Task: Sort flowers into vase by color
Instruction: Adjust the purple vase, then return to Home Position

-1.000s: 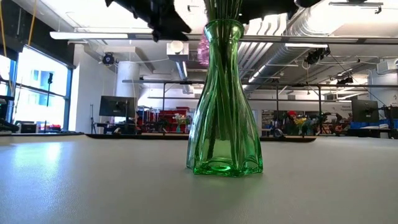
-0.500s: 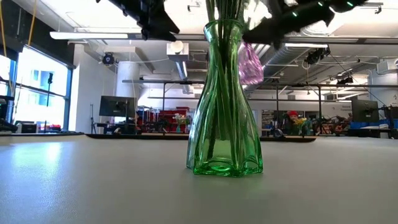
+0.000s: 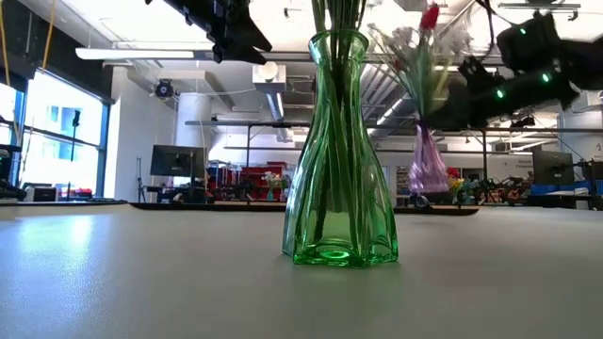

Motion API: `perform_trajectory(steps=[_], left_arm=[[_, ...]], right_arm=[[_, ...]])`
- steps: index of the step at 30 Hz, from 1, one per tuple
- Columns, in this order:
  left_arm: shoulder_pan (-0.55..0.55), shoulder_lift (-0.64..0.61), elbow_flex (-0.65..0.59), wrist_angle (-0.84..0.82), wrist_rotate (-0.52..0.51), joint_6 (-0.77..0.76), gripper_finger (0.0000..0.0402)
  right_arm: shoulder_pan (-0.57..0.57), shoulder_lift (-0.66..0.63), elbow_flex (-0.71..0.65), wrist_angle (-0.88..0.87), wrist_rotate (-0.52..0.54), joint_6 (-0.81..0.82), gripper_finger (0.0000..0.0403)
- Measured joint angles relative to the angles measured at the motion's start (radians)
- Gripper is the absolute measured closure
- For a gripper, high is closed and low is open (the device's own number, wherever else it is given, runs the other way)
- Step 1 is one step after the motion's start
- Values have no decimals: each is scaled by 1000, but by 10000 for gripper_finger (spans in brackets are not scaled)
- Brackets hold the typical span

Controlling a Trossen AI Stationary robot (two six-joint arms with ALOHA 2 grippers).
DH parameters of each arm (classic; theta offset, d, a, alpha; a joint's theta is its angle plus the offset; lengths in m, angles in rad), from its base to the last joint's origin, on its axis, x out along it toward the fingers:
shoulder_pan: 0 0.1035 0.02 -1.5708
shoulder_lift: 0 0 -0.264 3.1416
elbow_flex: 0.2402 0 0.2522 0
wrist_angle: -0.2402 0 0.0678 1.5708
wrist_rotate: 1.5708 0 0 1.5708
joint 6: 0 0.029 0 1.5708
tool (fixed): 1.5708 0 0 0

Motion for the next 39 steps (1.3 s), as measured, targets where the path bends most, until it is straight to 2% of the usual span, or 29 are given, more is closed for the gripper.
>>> perform_trajectory(steps=[3, 7, 18, 21, 29, 32, 39], left_arm=[[1, 0, 0, -6, 0, -3, 190], [2, 0, 0, -21, -17, -2, 190], [12, 0, -1, -15, -53, 31, 190], [20, 1, -1, -15, -55, 27, 190], [23, 1, -1, -15, -55, 7, 190], [23, 1, -1, -16, -55, -1, 190], [21, 1, -1, -16, -54, -27, 190]], right_arm=[[-50, -7, -94, 105, 44, 15, 336], [-114, -7, -180, 232, 47, 50, 336], [-178, -3, -218, 194, 42, 17, 329], [-178, -3, -218, 194, 46, 16, 303], [-178, -3, -188, 166, 62, 24, 203], [-178, -3, -142, 62, 43, 26, 176], [-178, -5, 9, -379, 39, 48, 150]])
